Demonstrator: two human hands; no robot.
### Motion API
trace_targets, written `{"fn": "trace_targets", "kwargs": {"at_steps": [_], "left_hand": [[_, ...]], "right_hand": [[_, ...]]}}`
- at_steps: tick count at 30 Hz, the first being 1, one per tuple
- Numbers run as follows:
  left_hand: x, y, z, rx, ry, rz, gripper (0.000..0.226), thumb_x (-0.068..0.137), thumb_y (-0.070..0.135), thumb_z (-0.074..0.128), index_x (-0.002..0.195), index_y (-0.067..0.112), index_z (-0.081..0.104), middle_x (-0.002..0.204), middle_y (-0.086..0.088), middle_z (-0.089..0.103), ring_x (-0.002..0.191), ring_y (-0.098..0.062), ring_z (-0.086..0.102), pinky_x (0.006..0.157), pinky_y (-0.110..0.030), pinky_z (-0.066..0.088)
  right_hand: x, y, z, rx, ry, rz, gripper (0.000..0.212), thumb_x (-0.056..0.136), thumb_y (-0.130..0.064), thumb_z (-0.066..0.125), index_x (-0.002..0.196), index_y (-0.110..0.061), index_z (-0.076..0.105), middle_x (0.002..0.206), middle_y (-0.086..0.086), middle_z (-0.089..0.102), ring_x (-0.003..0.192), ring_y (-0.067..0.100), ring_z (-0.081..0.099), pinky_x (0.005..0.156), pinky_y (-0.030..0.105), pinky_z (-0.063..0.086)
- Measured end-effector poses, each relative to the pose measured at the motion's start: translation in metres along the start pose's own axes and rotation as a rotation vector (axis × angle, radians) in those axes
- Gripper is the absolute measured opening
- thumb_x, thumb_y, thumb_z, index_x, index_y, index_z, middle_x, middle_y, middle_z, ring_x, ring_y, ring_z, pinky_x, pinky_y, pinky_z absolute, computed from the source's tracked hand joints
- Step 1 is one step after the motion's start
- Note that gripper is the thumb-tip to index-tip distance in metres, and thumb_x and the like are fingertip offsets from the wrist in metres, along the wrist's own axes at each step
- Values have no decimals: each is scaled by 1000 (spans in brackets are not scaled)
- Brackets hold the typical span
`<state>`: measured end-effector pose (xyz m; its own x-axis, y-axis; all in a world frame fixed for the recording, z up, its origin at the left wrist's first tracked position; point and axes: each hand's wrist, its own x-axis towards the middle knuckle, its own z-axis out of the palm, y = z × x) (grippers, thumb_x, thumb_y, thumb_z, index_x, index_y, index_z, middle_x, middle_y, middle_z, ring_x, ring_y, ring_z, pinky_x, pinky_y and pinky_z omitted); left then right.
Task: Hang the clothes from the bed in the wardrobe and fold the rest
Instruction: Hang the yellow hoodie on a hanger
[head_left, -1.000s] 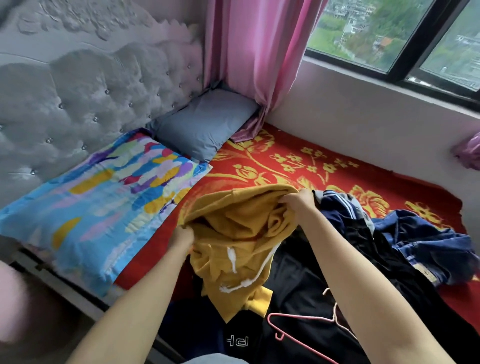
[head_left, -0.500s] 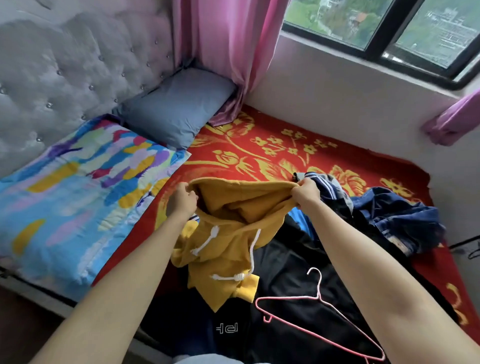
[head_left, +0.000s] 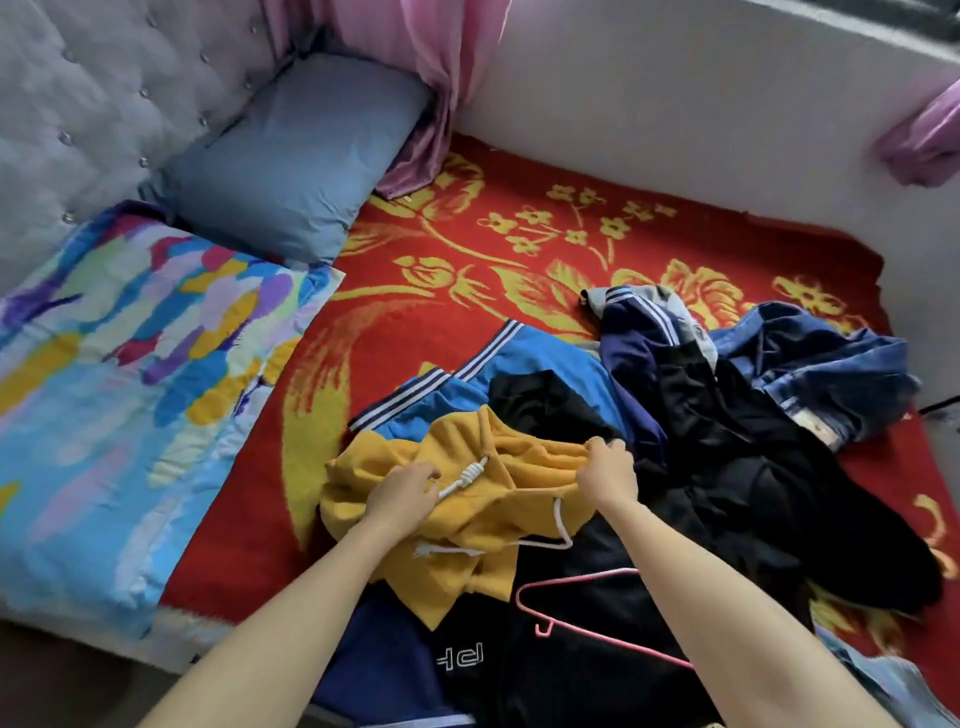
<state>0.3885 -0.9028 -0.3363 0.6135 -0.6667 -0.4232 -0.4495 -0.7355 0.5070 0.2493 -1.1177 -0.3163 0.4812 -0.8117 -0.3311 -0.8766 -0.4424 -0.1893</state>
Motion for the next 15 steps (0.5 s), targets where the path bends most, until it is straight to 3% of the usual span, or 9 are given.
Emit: {"fn": "trace_targets", "kwargs": {"at_steps": [2, 4, 8, 10, 13, 15], "left_hand": [[19, 12, 6, 73, -34, 37, 32, 98, 25, 40, 126, 19, 53, 122, -3, 57, 113, -21, 49, 68, -31, 45], [35, 24, 12, 158, -73, 89, 32, 98, 22, 40, 126, 19, 53, 126, -2, 54, 117, -21, 45, 81, -34, 45], [65, 44, 35, 428, -173, 283, 37, 99, 22, 35, 136, 17, 43, 143, 1, 40, 128, -20, 35, 98, -34, 36], [73, 49, 44, 541, -220, 359, 43, 98, 17, 35, 141, 17, 34, 150, -1, 29, 135, -21, 27, 101, -35, 32], [91, 53, 54, 642, -292, 388, 53, 95, 10, 37, 147, 18, 24, 158, -2, 8, 144, -22, 9, 111, -39, 21], [103, 57, 60, 722, -357, 402, 58, 95, 10, 38, 149, 19, 17, 159, -3, -1, 146, -22, -2, 116, -42, 13]], "right_hand": [[5, 4, 13, -43, -73, -140, 32, 91, -10, 43, 122, -9, 53, 125, 12, 49, 115, 29, 46, 89, 36, 42], [8, 8, 28, -29, -176, -228, 27, 92, -15, 45, 116, -10, 56, 122, 9, 55, 110, 27, 52, 85, 34, 44], [20, 27, 55, -2, -328, -232, 41, 91, -20, 49, 132, -15, 45, 133, 7, 52, 117, 26, 52, 89, 35, 46], [28, 36, 65, -49, -368, -262, 49, 90, -22, 50, 138, -15, 38, 142, 5, 44, 127, 23, 43, 96, 34, 41], [44, 40, 76, -113, -437, -307, 64, 90, -24, 51, 147, -17, 24, 155, 0, 22, 143, 20, 17, 115, 39, 21], [50, 38, 87, -162, -484, -360, 66, 91, -25, 51, 149, -19, 19, 157, -3, 13, 145, 19, 5, 116, 45, 11]]}}
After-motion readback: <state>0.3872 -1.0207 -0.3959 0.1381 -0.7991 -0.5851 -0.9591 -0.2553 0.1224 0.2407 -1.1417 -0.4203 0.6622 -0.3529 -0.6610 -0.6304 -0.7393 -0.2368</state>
